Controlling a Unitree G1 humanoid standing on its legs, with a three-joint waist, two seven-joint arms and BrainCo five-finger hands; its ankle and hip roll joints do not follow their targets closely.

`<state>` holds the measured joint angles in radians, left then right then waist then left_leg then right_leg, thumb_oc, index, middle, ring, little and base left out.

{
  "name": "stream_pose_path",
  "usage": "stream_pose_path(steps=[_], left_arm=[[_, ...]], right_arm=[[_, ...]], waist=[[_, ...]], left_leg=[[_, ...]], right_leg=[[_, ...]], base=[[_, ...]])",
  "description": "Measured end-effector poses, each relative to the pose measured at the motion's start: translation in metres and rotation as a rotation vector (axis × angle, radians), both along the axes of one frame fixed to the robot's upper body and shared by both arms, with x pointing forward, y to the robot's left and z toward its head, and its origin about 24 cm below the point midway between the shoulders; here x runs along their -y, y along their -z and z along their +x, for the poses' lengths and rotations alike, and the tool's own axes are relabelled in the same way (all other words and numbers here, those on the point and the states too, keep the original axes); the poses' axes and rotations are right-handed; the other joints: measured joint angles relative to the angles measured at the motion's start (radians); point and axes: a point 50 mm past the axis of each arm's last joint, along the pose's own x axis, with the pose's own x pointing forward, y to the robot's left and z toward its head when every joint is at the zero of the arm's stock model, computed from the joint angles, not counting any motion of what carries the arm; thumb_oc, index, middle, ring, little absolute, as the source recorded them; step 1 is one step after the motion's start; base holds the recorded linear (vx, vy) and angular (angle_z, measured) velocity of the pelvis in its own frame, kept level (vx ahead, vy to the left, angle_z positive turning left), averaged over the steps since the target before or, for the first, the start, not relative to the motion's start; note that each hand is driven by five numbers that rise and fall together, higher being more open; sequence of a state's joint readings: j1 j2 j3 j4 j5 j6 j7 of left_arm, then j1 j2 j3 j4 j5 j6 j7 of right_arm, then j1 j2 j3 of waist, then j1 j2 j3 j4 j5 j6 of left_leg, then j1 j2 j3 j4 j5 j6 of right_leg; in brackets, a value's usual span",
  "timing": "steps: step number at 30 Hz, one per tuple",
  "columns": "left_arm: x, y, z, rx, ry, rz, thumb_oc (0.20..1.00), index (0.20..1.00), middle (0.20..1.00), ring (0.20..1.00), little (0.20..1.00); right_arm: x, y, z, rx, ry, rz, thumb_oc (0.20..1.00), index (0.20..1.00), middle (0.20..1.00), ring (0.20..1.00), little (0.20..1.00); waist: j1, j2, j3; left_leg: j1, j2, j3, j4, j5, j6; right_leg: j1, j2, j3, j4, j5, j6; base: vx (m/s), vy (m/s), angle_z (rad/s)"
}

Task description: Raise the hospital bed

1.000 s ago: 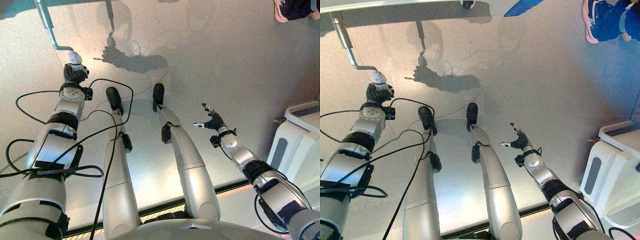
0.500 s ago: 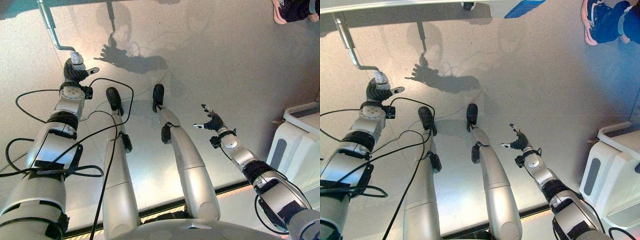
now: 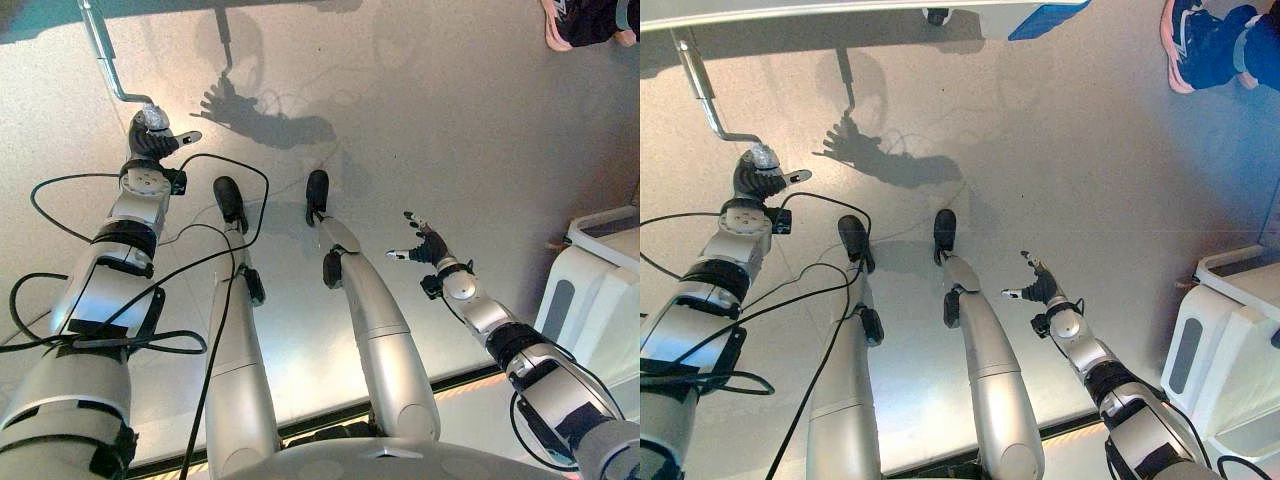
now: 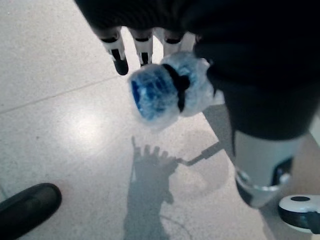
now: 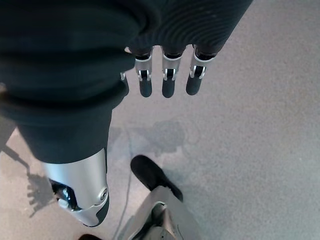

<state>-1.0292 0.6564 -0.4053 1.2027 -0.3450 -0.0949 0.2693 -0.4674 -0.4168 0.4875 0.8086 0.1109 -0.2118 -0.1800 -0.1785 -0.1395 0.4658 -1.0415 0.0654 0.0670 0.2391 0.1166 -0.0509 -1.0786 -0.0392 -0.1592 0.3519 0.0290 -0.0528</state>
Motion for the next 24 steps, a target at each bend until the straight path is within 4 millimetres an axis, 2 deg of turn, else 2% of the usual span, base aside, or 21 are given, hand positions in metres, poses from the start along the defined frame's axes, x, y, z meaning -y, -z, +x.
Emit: stream_pose_path(steps=[9,10,11,24], left_arm=[[0.0010,-0.0007,0.0004,0.001,0.005,0.006,1.000,1.000,1.000,1.000,1.000],[0.0011,-0.0009,0.0005,0.002,0.006,0.007,0.432,0.432,0.432,0.432,0.432],[0.0013,-0.0012,0.0006,0.003,0.006,0.007,0.200,0.200,0.200,0.200,0.200],[0.0013,-0.0010,0.0004,0.004,0.001,0.010,0.200,0.200,0.200,0.200,0.200]], right_arm=[[0.0001,0.0004,-0.0002,-0.002,0.000,-0.001,1.000,1.000,1.000,1.000,1.000],[0.0002,0.0005,-0.0002,-0.002,0.000,-0.001,1.000,1.000,1.000,1.000,1.000],[0.0002,0.0005,-0.0002,-0.002,0.000,-0.001,1.000,1.000,1.000,1.000,1.000],[-0.0002,0.0009,-0.0005,-0.004,-0.002,-0.003,1.000,1.000,1.000,1.000,1.000]], waist=[[0.001,0.000,0.000],[0.001,0.000,0.000],[0.000,0.000,0.000],[0.002,0.000,0.000]], left_leg=[[0.001,0.000,0.000,0.001,0.001,0.001],[0.001,0.000,0.000,0.001,0.001,0.001],[0.001,0.000,0.000,0.001,0.001,0.001],[0.001,-0.001,0.000,0.001,0.002,0.001]], right_leg=[[0.000,0.000,0.000,0.002,0.000,0.001],[0.000,0.000,0.000,0.002,0.000,0.000],[0.000,-0.001,0.000,0.002,0.000,0.000],[0.000,-0.001,0.000,0.003,0.000,0.000]], base=[[0.00,0.000,0.00],[0.00,0.000,0.00],[0.00,0.000,0.00],[0.00,0.000,0.00]])
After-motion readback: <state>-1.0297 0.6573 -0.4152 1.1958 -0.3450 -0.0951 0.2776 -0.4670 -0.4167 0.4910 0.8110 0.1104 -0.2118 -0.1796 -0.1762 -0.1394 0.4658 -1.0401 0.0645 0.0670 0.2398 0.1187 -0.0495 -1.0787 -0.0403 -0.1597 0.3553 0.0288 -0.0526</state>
